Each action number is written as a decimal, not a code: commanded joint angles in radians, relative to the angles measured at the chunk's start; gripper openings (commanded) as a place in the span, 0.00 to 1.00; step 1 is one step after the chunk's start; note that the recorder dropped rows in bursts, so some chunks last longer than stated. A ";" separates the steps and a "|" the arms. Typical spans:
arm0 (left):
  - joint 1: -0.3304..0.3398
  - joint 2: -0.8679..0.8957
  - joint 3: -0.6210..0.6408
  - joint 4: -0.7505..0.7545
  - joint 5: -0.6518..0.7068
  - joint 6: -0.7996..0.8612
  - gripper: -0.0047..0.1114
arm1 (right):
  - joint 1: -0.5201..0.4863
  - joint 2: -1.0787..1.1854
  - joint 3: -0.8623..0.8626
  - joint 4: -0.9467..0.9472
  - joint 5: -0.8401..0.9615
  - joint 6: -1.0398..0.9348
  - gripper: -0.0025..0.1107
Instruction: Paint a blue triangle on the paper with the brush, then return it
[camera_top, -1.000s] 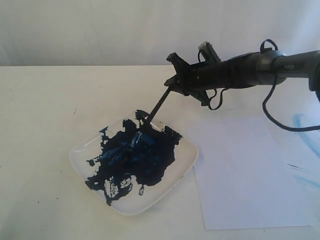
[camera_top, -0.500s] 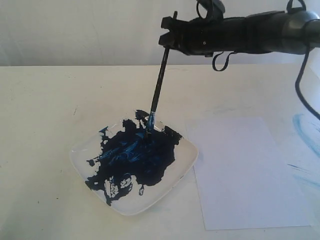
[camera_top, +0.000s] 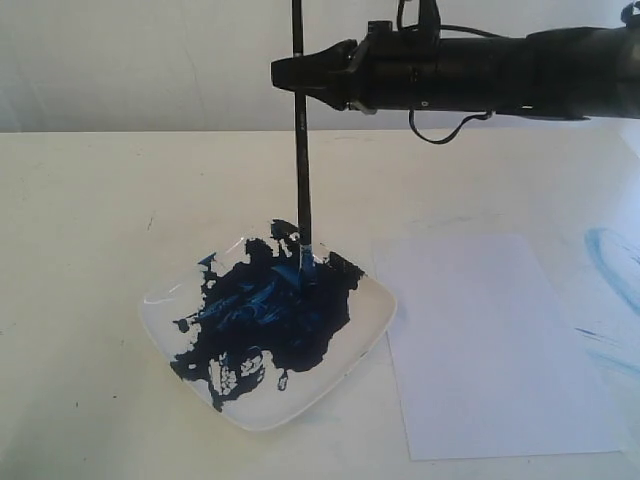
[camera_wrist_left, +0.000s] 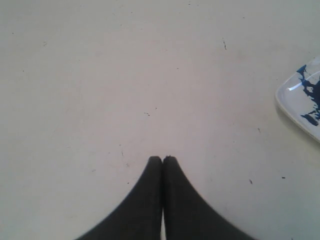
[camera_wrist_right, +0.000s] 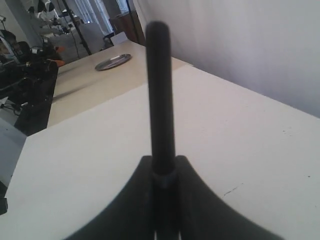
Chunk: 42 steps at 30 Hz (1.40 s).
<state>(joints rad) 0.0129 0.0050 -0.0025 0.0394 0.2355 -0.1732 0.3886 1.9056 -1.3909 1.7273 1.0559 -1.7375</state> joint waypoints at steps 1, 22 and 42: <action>-0.004 -0.005 0.003 -0.004 -0.003 -0.007 0.04 | -0.001 -0.020 0.009 0.017 -0.004 -0.037 0.02; -0.004 -0.005 0.003 -0.004 -0.003 -0.007 0.04 | -0.001 -0.002 0.007 0.017 0.165 -0.235 0.02; -0.004 -0.005 0.003 -0.004 -0.003 -0.007 0.04 | -0.155 -0.123 0.025 0.017 0.165 -0.180 0.02</action>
<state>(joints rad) 0.0129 0.0050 -0.0025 0.0394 0.2355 -0.1732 0.2625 1.8241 -1.3814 1.7335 1.2090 -1.9289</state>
